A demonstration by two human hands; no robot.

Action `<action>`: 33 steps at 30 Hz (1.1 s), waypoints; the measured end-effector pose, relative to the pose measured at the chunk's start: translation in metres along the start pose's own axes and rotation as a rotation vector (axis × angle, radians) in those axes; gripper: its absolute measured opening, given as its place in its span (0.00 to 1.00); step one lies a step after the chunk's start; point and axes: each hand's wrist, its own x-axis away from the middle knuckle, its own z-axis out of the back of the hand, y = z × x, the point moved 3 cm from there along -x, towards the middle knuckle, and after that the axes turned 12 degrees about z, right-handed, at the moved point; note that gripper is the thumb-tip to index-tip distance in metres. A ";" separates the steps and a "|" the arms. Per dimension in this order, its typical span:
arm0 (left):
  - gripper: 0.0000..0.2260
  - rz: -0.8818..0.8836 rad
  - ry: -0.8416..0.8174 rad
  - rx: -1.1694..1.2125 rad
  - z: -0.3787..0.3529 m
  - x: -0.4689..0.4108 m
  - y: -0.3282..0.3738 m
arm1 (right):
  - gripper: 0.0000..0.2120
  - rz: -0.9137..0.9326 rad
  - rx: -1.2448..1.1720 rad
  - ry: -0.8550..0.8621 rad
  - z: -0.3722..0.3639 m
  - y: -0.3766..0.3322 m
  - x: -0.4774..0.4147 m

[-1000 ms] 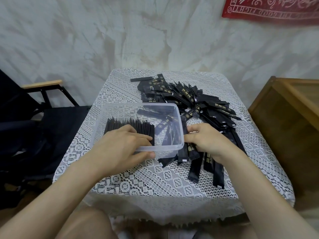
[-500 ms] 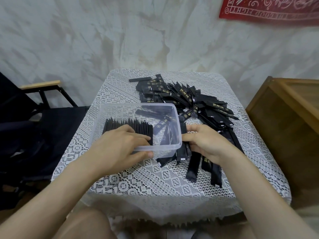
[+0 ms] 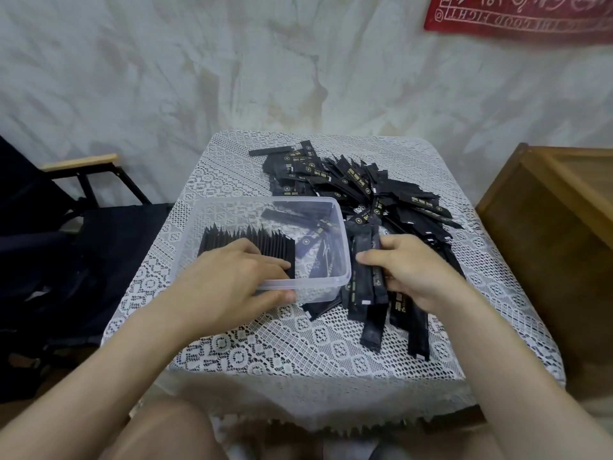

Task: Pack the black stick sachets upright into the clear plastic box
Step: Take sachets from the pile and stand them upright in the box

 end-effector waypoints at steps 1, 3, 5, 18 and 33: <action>0.22 0.002 -0.004 -0.006 0.000 0.000 0.000 | 0.06 0.016 0.031 0.037 0.008 -0.004 -0.001; 0.21 0.004 -0.003 -0.016 0.000 0.000 0.000 | 0.03 0.080 0.054 0.098 0.021 -0.022 0.000; 0.21 0.006 0.007 -0.015 0.000 0.000 0.000 | 0.02 0.177 0.018 0.150 0.029 -0.048 0.001; 0.28 -0.001 0.021 -0.053 -0.004 -0.001 -0.003 | 0.13 0.257 0.809 -0.063 -0.084 -0.082 -0.018; 0.23 0.016 0.022 0.015 -0.001 0.000 0.000 | 0.05 0.131 1.103 -0.344 -0.107 -0.082 -0.020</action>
